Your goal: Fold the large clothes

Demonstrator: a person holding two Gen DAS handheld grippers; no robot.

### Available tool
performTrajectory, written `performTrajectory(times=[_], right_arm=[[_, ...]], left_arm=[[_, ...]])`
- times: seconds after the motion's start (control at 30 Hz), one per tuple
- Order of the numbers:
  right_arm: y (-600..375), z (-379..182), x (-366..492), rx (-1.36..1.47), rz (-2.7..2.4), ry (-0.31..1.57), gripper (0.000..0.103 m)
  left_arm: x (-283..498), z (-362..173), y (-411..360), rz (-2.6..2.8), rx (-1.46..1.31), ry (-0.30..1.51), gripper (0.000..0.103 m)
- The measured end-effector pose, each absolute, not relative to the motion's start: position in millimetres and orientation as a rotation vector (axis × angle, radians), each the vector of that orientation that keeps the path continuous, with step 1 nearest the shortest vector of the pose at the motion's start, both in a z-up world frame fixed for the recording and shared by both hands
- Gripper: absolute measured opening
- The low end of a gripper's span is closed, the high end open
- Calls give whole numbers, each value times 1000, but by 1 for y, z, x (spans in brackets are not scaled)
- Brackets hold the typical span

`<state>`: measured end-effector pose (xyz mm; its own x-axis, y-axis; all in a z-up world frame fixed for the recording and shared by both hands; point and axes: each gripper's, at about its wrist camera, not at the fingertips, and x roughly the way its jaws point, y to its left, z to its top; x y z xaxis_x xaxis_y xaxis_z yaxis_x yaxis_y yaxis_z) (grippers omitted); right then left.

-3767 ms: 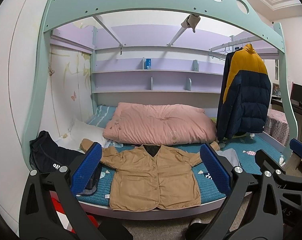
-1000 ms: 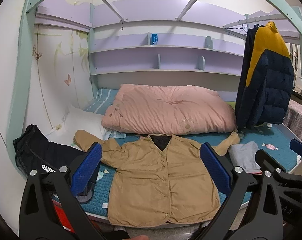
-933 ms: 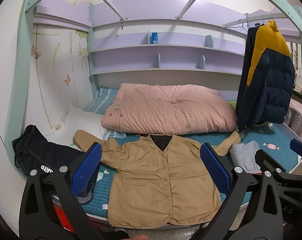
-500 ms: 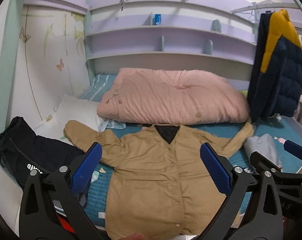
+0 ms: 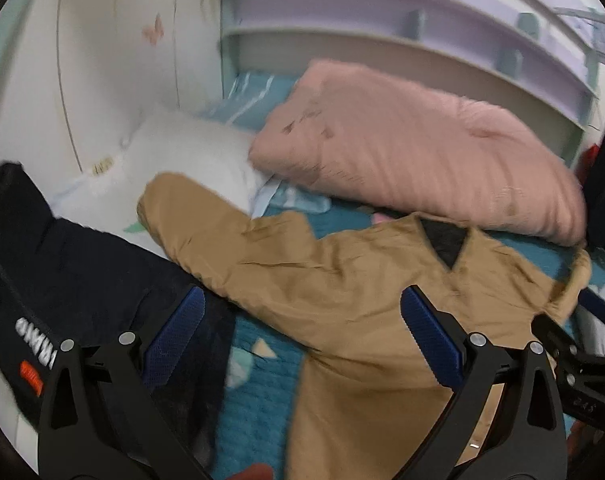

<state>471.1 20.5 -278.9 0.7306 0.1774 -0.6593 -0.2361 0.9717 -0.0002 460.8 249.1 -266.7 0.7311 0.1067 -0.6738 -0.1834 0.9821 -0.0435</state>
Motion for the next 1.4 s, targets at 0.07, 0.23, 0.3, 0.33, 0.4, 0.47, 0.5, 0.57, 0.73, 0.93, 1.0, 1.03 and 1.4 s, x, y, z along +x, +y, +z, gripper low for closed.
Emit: performTrajectory(times=[0.07,0.23,0.3,0.33,0.4,0.47,0.5,0.57,0.73,0.93,1.0,1.03,1.4], right_arm=[[38,-297,489,-100,236,729,95],[82,-350,536,-97,276,837,36],[97,-367,552,-81,315,886,12],[103,-372,558,-66,334,903,7],[115,-380,564,-59,361,905,1],[128,-385,568,-48,404,903,0],[136,-387,570,-44,425,906,0],[147,-390,572,-39,446,905,0],[167,-407,583,-26,463,928,1],[170,-426,589,-2,467,967,1],[171,-435,592,-7,469,999,1],[171,-439,594,-3,467,1012,1],[170,-459,603,18,491,1038,1]], left_arm=[[485,-287,287,209,-127,766,98],[516,-314,356,304,-160,779,98],[528,-327,382,338,-191,818,98],[532,-332,391,344,-204,819,98],[539,-341,413,371,-242,832,98],[543,-348,433,372,-315,835,98],[545,-352,444,371,-365,826,98],[550,-354,457,374,-407,804,98],[572,-355,476,396,-432,788,98],[601,-370,476,460,-323,857,80],[605,-373,474,451,-314,889,57],[605,-372,473,445,-313,886,52],[562,-299,414,295,-259,651,8]])
